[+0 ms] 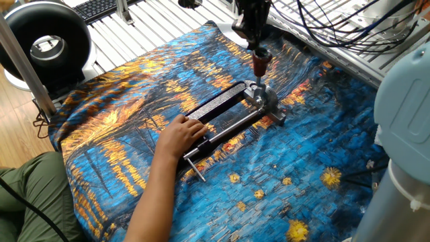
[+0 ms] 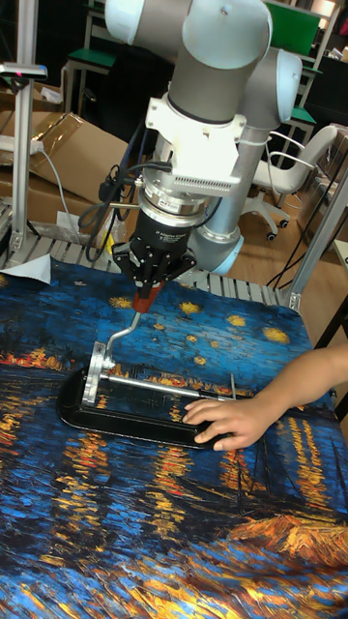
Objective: Pull up the lever
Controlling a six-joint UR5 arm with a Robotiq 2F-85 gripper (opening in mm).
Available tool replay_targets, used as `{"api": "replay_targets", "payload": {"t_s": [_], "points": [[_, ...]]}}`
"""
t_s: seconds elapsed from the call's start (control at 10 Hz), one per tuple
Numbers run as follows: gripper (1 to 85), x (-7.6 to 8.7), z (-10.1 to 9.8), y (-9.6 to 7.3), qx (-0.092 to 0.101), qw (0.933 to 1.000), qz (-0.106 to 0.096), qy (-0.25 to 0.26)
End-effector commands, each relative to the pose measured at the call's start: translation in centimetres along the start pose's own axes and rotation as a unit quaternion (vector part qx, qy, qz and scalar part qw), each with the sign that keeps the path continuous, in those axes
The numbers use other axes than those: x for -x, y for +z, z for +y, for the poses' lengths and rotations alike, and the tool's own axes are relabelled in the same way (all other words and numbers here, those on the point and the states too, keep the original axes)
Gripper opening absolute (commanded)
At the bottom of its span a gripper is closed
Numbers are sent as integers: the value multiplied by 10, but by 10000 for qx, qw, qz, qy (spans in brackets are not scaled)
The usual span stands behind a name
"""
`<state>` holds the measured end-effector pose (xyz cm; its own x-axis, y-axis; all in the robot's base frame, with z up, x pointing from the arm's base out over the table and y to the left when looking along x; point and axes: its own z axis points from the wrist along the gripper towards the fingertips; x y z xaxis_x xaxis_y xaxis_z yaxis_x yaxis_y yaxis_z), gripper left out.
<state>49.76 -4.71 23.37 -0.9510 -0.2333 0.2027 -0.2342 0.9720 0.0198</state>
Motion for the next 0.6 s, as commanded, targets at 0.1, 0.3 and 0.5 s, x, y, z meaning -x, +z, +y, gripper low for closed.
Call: {"api": "replay_targets", "payload": {"t_s": [0.1,0.3,0.5], "points": [[10,7,-6,-1,-104,9999,-58,-68],[10,18,2,-9,-129,9999,-69,5],[10,27,10,-20,-224,9997,-80,106]]}}
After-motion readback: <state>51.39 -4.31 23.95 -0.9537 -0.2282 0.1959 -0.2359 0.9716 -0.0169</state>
